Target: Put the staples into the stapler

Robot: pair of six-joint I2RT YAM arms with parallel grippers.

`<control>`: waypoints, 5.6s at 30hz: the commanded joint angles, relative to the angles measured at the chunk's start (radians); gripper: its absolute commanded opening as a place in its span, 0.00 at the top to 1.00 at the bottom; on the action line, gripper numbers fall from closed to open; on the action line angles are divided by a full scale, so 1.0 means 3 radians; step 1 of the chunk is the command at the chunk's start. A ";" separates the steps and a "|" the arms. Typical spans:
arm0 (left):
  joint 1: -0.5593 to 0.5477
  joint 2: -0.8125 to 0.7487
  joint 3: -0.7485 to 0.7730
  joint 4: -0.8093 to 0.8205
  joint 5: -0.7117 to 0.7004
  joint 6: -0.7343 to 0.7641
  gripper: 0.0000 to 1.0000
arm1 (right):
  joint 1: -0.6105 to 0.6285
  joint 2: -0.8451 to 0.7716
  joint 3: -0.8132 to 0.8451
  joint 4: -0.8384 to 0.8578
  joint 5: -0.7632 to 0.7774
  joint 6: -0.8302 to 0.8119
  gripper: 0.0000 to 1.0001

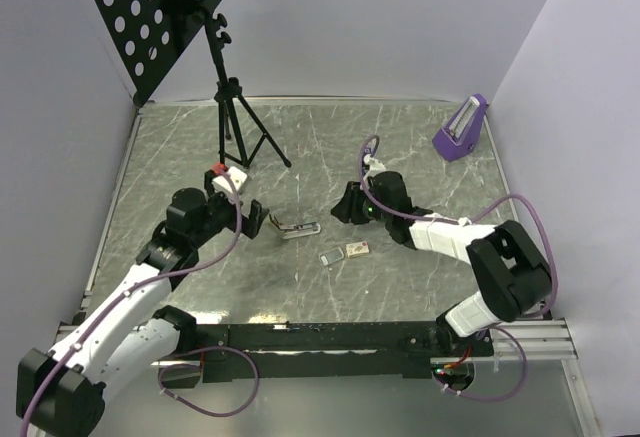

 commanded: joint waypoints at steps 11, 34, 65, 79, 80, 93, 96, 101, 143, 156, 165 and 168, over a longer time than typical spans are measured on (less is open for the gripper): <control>0.0011 0.0559 -0.0037 -0.0044 0.0556 0.0860 0.04 | -0.0207 0.0677 0.0341 0.0001 -0.0977 0.0516 0.59; 0.0267 0.1633 0.0454 -0.0397 0.1619 0.1464 0.31 | -0.0274 0.1204 0.0366 0.0400 -0.1151 0.0634 0.61; -0.0096 0.1970 0.0684 -0.0627 0.1527 0.1469 0.91 | -0.0253 0.1480 0.0448 0.0497 -0.1315 0.0552 0.68; -0.0454 0.2471 0.1241 -0.1118 0.1062 0.1265 0.99 | -0.0207 0.1465 0.0428 0.0615 -0.1366 0.0501 0.69; -0.0485 0.2507 0.1277 -0.1143 0.1006 0.1254 0.99 | -0.0207 0.1460 0.0428 0.0615 -0.1366 0.0501 0.69; -0.0812 0.3131 0.1701 -0.1118 0.0735 0.0937 0.99 | -0.0202 0.1465 0.0412 0.0641 -0.1381 0.0501 0.69; -0.0914 0.3294 0.1803 -0.1133 0.0663 0.0871 0.99 | -0.0202 0.1465 0.0407 0.0646 -0.1381 0.0506 0.69; -0.1032 0.3555 0.1927 -0.1164 0.0474 0.0779 0.99 | -0.0207 0.1449 0.0392 0.0651 -0.1387 0.0511 0.69; -0.1032 0.2865 0.1840 -0.0898 0.0049 0.0262 0.35 | -0.0274 -0.0340 -0.0160 -0.0515 0.0091 0.0194 0.60; -0.1052 0.3198 0.2085 -0.1098 -0.0027 0.0380 0.47 | -0.0304 -0.0248 -0.0176 -0.0428 -0.0006 0.0245 0.60; -0.1088 0.3407 0.2080 -0.1195 -0.0032 0.0405 0.91 | -0.0330 -0.0182 -0.0176 -0.0387 -0.0062 0.0255 0.60; -0.1109 0.3504 0.2060 -0.1266 -0.0038 0.0395 0.99 | -0.0340 -0.0156 -0.0176 -0.0372 -0.0083 0.0260 0.60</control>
